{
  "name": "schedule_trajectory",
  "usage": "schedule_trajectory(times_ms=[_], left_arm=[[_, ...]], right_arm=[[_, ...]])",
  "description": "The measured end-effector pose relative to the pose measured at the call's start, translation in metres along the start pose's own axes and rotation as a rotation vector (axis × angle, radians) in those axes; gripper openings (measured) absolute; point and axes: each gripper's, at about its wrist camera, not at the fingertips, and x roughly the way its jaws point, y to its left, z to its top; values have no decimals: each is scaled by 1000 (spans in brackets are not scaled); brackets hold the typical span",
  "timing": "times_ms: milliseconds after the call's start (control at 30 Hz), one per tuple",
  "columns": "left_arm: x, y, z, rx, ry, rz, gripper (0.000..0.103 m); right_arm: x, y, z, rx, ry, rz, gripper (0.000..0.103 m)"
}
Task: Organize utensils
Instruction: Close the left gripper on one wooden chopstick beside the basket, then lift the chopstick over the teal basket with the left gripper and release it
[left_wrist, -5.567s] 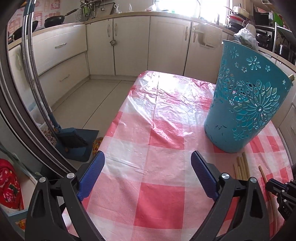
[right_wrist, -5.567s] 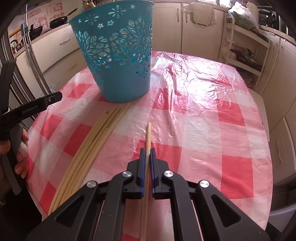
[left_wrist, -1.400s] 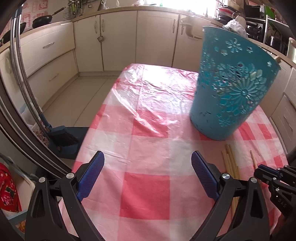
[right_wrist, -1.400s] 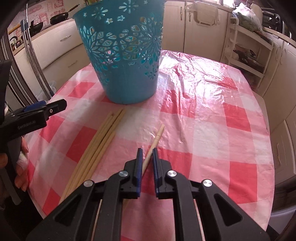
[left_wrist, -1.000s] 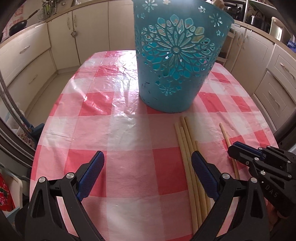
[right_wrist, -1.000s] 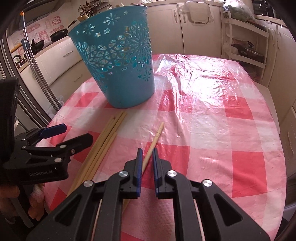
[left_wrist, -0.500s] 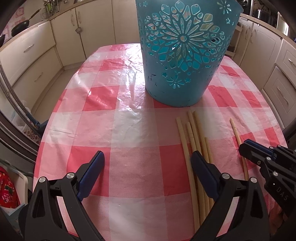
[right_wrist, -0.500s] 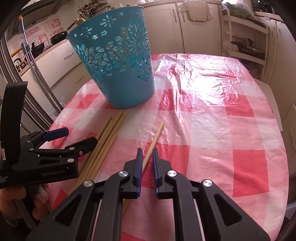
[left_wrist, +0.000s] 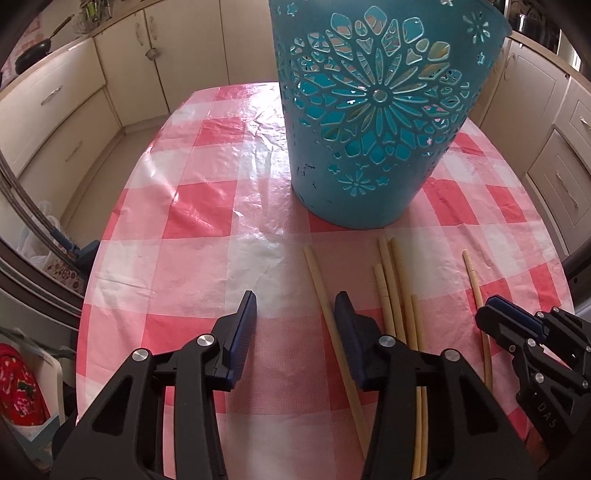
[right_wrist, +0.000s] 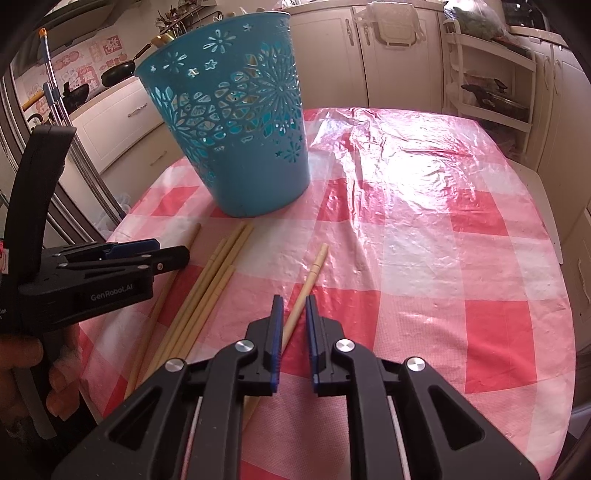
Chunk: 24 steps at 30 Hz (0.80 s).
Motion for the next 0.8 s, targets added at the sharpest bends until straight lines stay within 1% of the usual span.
schedule_trajectory(times_ms=[133, 200, 267, 333, 367, 400, 433, 633, 800], left_arm=[[2, -5, 2, 15, -4, 18, 41], [2, -5, 2, 19, -12, 15, 38], [1, -7, 0, 27, -20, 11, 32], [0, -10, 0, 38, -27, 3, 20], [0, -11, 0, 43, -29, -4, 16], [0, -13, -1, 48, -30, -11, 9], [0, -15, -1, 53, -32, -12, 7], [-1, -14, -2, 55, -34, -25, 5], [-4, -6, -6, 30, -23, -43, 5]], right_arm=[[1, 1, 0, 1, 1, -1, 13], [1, 4, 0, -10, 1, -13, 13], [2, 6, 0, -22, 3, -24, 14], [3, 10, 1, -35, 5, -34, 15], [4, 11, 1, -40, 5, -38, 16], [4, 13, 1, -46, 6, -42, 16], [4, 13, 1, -48, 6, -46, 17], [5, 13, 1, -44, 8, -43, 18], [6, 20, 0, -90, 6, -45, 31]])
